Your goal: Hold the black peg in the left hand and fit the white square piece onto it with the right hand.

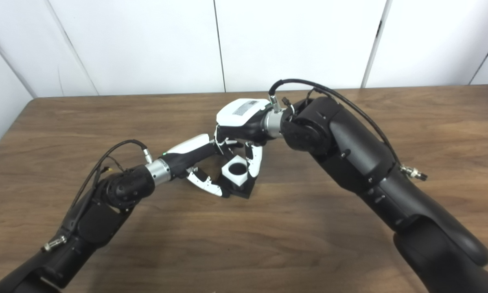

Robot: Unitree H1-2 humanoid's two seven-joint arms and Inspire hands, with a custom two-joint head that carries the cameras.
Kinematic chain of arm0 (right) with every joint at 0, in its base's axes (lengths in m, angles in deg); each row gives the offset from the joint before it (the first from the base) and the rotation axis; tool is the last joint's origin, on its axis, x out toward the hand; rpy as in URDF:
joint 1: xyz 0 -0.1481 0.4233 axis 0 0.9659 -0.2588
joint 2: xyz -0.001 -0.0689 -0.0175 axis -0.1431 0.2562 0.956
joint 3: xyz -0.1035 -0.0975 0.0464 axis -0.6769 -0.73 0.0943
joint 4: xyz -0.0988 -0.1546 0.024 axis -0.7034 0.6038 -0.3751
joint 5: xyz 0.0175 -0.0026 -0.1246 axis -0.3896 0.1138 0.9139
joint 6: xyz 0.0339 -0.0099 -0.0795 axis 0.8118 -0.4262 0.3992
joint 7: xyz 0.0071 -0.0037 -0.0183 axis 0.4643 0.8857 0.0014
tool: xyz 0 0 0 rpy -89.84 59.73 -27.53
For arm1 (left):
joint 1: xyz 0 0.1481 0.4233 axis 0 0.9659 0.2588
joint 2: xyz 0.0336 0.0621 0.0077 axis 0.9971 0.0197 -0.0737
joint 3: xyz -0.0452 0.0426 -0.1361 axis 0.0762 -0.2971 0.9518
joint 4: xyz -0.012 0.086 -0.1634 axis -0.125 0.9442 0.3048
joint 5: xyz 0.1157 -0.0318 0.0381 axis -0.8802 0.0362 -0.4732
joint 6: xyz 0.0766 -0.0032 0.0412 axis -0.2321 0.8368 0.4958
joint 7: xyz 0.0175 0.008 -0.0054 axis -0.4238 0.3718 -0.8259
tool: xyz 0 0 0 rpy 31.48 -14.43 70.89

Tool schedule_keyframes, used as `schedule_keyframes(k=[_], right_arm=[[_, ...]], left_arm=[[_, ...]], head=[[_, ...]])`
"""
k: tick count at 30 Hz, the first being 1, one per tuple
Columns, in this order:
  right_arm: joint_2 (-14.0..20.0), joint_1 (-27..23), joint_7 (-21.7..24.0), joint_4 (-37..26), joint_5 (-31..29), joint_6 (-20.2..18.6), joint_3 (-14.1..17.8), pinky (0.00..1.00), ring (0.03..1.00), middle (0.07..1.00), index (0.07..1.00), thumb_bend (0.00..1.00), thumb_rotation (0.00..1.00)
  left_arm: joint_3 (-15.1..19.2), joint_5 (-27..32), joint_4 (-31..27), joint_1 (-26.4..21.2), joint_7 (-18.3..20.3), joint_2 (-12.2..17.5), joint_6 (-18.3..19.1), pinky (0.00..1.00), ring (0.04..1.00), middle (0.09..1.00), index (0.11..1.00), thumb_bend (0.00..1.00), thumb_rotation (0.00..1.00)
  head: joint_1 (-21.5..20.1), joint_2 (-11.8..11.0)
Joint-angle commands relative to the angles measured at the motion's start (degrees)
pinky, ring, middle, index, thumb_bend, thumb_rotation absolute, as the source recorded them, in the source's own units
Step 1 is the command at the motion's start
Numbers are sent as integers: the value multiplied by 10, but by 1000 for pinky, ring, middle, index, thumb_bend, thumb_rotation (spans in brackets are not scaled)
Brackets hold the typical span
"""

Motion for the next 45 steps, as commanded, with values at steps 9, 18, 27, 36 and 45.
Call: schedule_keyframes(k=[9,18,27,36,45], right_arm=[[-1,-14,-17,1,5,2,9,998,931,837,477,519,139],[3,-26,29,-4,45,-26,-7,965,980,946,851,997,465],[7,-23,36,-8,40,-25,2,970,990,959,895,1000,459],[14,-32,39,-7,29,-26,18,996,993,957,898,1000,454],[44,-77,77,-9,-31,-63,80,964,971,944,894,1000,410]], left_arm=[[-20,-24,-2,14,29,-4,19,1000,1000,954,490,517,88],[-19,-23,4,15,25,-2,10,1000,1000,950,490,517,88],[-17,-21,1,15,28,-1,16,1000,1000,952,490,517,88],[-18,-23,8,15,26,0,10,1000,1000,952,490,517,88],[-16,-20,18,15,25,3,1,1000,1000,950,490,518,87]], head=[[4,4],[3,3],[1,3],[0,-2],[-5,-7]])
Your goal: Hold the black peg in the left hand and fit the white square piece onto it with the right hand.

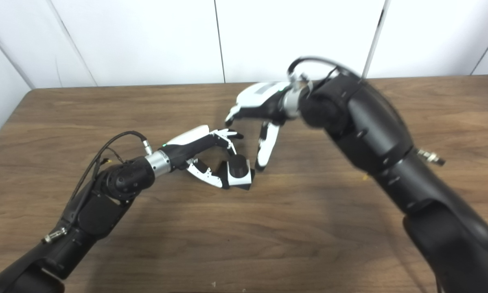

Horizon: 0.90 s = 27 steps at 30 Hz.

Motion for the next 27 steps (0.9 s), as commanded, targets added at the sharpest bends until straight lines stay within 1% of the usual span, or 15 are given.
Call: schedule_keyframes(k=[1,4,7,9,11,12,14,16,18,19,21,22,24,25,27], right_arm=[[18,-55,7,-10,-20,-19,26,954,967,942,894,1000,407],[39,-66,3,-8,-49,-20,49,909,942,920,877,1000,404],[55,-61,-13,-8,-78,-22,75,865,930,909,864,1000,390],[61,-51,-31,-12,-93,-26,97,841,926,907,863,1000,378],[64,-42,-50,-13,-111,-26,116,790,907,890,840,995,329],[66,-32,-70,-14,-119,-21,131,780,903,887,835,993,319],[70,-12,-104,-19,-127,-14,152,748,882,869,798,904,231],[68,16,-135,-31,-129,-23,171,752,885,870,793,856,198],[58,60,-182,-45,-132,-36,200,744,875,874,797,823,139],[50,85,-212,-53,-133,-37,216,737,871,874,799,817,132],[26,136,-276,-67,-140,-41,253,734,856,863,801,803,105],[13,157,-300,-74,-146,-48,269,739,854,860,805,795,99],[-26,203,-348,-88,-175,-64,307,732,860,868,818,765,79],[-52,229,-370,-97,-198,-76,329,727,865,876,823,750,69],[-86,263,-401,-108,-230,-88,355,717,861,891,835,724,44]], left_arm=[[-17,-21,19,13,24,3,-1,1000,1000,950,490,518,87],[-17,-22,21,13,24,4,-3,1000,1000,949,490,517,87],[-17,-22,22,13,24,5,-5,1000,1000,949,490,517,87],[-17,-22,25,13,23,5,-7,1000,1000,949,490,517,88],[-17,-22,27,13,23,4,-9,1000,1000,948,490,517,87],[-16,-22,28,13,22,4,-10,1000,1000,948,490,517,87],[-16,-23,31,14,22,3,-13,1000,1000,947,490,518,87],[-16,-23,35,15,20,3,-17,1000,1000,947,491,518,87],[-16,-23,39,16,18,2,-23,1000,1000,945,491,517,88],[-16,-23,40,16,18,2,-22,1000,1000,946,491,517,88],[-15,-21,40,18,20,1,-18,1000,1000,947,491,517,88],[-15,-20,39,18,21,2,-17,1000,1000,948,491,517,88],[-14,-20,36,19,22,3,-15,1000,1000,949,491,517,87],[-14,-21,37,19,21,3,-18,1000,1000,949,491,517,87],[-15,-23,39,19,19,4,-21,1000,1000,949,491,517,87]], head=[[-1,-1],[-4,-3],[-7,-5],[-10,-5],[-14,-6],[-16,-9],[-17,-11],[-21,-13],[-26,-17],[-28,-18],[-30,-20],[-32,-21],[-37,-22],[-39,-22],[-43,-22]])
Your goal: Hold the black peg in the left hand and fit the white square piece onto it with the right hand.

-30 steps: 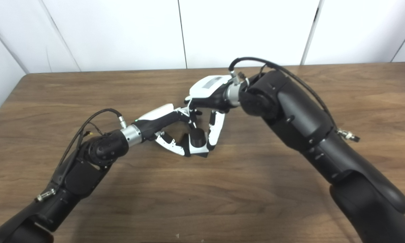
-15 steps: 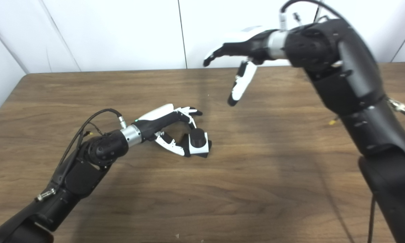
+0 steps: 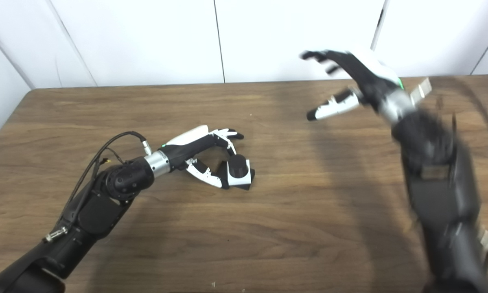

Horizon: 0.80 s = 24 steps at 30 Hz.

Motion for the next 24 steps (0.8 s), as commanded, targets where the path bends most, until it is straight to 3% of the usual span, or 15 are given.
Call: schedule_keyframes(k=[1,6,9,13,19,20,24], right_arm=[[-28,-3,-50,-30,-46,-4,21,715,850,883,841,715,72],[-99,39,-89,-43,-166,-44,71,825,875,888,866,739,180],[-126,53,-102,-55,-231,-72,87,795,870,914,902,723,299],[-130,65,-116,-59,-258,-69,79,824,856,938,939,662,341],[-114,79,-136,-55,-239,-59,46,841,918,925,924,674,315],[-110,79,-138,-55,-238,-63,41,837,921,923,921,676,297],[-99,79,-142,-55,-237,-66,28,824,922,924,920,674,285]], left_arm=[[-21,-27,21,18,23,5,4,1000,1000,949,492,517,87],[-21,-27,21,18,23,5,3,1000,1000,951,492,518,86],[-22,-28,23,18,23,5,1,1000,1000,950,491,518,85],[-21,-27,19,19,24,5,6,1000,1000,952,491,518,85],[-15,-27,7,26,20,10,12,1000,997,947,496,518,85],[-11,-25,2,28,19,11,15,1000,990,944,618,702,207],[10,-7,-21,40,19,13,28,971,971,939,848,911,341]], head=[[0,1],[-7,-2],[-8,-1],[-6,-1],[-2,1],[-2,1],[-2,2]])
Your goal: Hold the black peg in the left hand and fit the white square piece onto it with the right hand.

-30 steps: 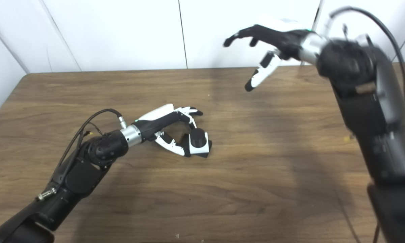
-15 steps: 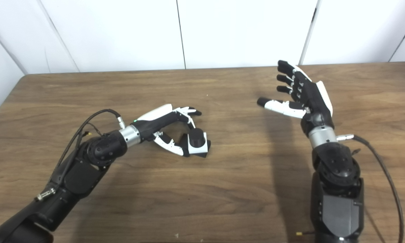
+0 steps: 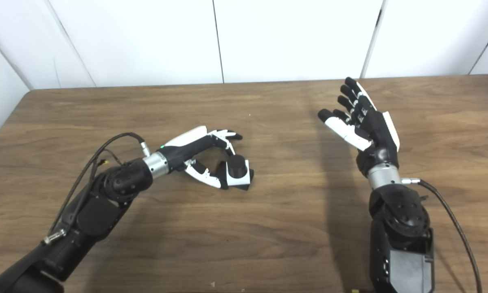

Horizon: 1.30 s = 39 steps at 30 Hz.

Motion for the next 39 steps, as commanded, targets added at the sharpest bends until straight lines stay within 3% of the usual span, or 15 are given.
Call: schedule_keyframes(k=[1,3,5,9,15,18,20,23,24,25,27,30,35,39], right_arm=[[8,-20,-7,-12,-1,10,-7,833,927,928,922,668,272],[12,-21,-10,-10,0,9,-11,823,911,916,911,709,287],[16,-22,-13,-10,5,9,-17,811,898,908,906,729,297],[23,-23,-12,-5,2,15,-23,820,896,910,906,736,303],[28,-23,-12,-7,-9,16,-29,825,901,916,912,733,296],[29,-24,-13,-4,-11,18,-30,810,897,920,913,742,301],[31,-24,-11,-2,-17,23,-28,810,898,921,912,749,305],[34,-23,-11,-3,-19,30,-27,823,906,925,917,751,322],[33,-23,-14,-4,-20,33,-26,816,897,913,895,759,322],[33,-23,-15,-4,-21,35,-25,812,893,909,888,761,321],[30,-21,-25,-3,-13,50,-22,776,869,885,850,754,318],[23,-15,-48,1,5,84,-22,721,832,833,786,707,308],[23,-7,-67,5,32,113,-32,777,832,841,786,663,300],[23,-2,-84,5,63,125,-43,809,828,829,779,690,325]], left_arm=[[1,1,-9,21,23,13,27,949,970,943,925,961,382],[15,12,-27,26,29,18,28,876,969,956,990,996,437],[26,23,-47,26,38,26,32,868,969,959,998,1000,461],[43,32,-92,16,60,47,56,903,995,980,1000,1000,505],[79,55,-160,-5,112,87,125,977,1000,1000,1000,1000,531],[112,61,-187,-1,106,97,152,979,1000,1000,1000,1000,572],[147,81,-193,13,87,92,150,994,1000,1000,1000,1000,576],[212,103,-204,55,13,57,116,969,1000,1000,1000,1000,583],[234,107,-209,72,-20,35,99,866,991,1000,1000,1000,563],[247,107,-211,83,-42,21,86,835,985,1000,1000,1000,557],[276,123,-219,107,-91,-23,59,778,931,968,988,957,510],[307,149,-236,137,-153,-93,35,624,801,900,882,830,450],[336,204,-277,164,-208,-190,77,540,718,834,798,786,416],[340,206,-275,172,-234,-219,75,567,719,782,790,734,449]], head=[[0,0],[0,0],[0,1],[1,1],[2,1],[2,-2],[0,-4],[-2,-7],[-3,-8],[-3,-10],[-2,-14],[4,-21],[10,-29],[6,-30]])
